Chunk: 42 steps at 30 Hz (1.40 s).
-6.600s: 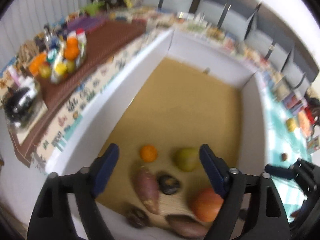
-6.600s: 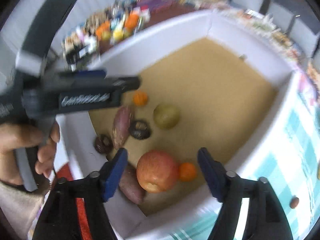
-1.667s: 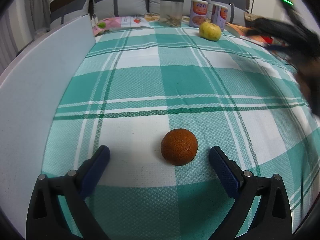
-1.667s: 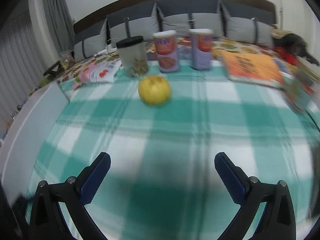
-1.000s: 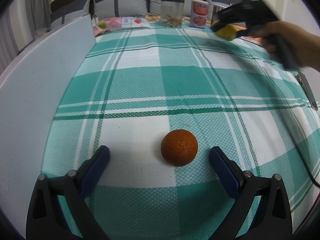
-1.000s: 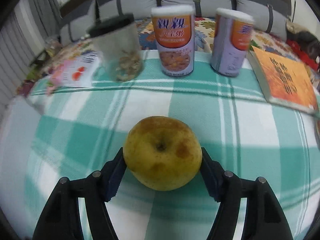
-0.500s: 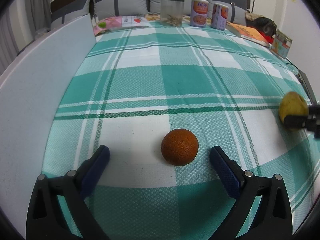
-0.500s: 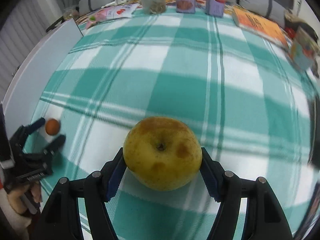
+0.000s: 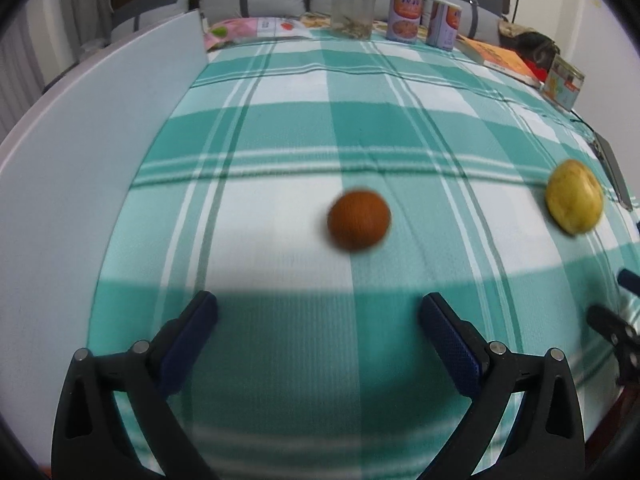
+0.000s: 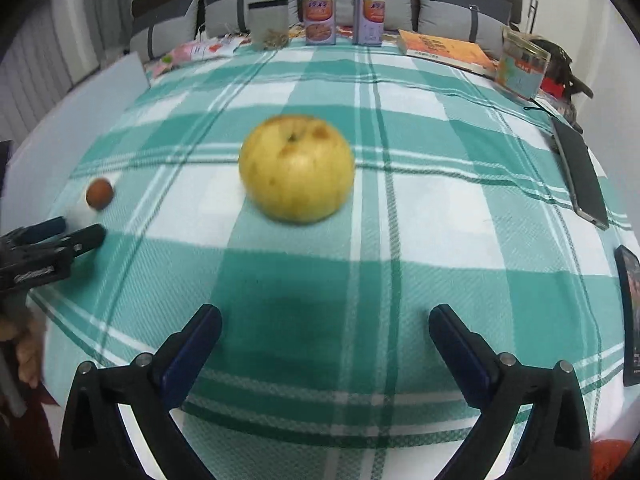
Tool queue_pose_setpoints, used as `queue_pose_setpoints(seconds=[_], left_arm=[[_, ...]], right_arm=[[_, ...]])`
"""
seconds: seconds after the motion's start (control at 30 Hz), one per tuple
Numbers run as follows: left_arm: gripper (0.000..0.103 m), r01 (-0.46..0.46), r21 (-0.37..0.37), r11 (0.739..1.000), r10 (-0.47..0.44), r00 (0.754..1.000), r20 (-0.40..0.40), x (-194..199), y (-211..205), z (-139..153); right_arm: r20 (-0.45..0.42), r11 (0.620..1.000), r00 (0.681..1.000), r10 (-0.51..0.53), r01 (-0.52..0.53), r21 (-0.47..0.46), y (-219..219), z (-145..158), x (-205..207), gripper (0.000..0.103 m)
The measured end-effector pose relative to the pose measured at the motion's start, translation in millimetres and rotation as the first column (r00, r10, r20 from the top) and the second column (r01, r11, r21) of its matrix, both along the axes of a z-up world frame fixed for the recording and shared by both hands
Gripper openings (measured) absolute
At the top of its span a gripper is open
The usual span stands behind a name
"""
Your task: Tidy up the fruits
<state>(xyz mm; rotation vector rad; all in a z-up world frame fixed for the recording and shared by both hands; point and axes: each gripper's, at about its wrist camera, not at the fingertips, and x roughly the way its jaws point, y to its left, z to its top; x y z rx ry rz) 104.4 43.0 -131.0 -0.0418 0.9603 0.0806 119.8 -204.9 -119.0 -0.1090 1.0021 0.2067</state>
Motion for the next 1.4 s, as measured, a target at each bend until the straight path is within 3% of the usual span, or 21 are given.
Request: queue_pose_setpoints(seconds=[0.17,0.43,1.2,1.3,1.4], left_arm=[[0.102,0.011,0.012,1.000,-0.011,0.998,0.069,-19,-1,-2],[0.102,0.007,0.017,1.000,-0.008,0.997,0.077,-19,-2,-3],[0.102,0.006,0.017,1.000,-0.007,0.997,0.077,-20,-2,-3],[0.102,0.016,0.005,1.000,-0.016,0.998,0.065,-19,-1,-3],[0.102,0.111,-0.027,0.993,-0.111,0.994,-0.008,-11,6,2]], right_arm=[[0.034,1.000,0.999,-0.023,0.023,-0.007,4,-7,3,0.103],[0.111,1.000,0.994,-0.012,0.011,0.004,4,-10,-5,0.103],[0.125,1.000,0.992,-0.011,0.010,0.006,5,-10,-6,0.103],[0.125,1.000,0.992,-0.011,0.011,0.006,5,-10,-6,0.103],[0.126,1.000,0.992,-0.011,0.011,0.006,5,-10,-6,0.103]])
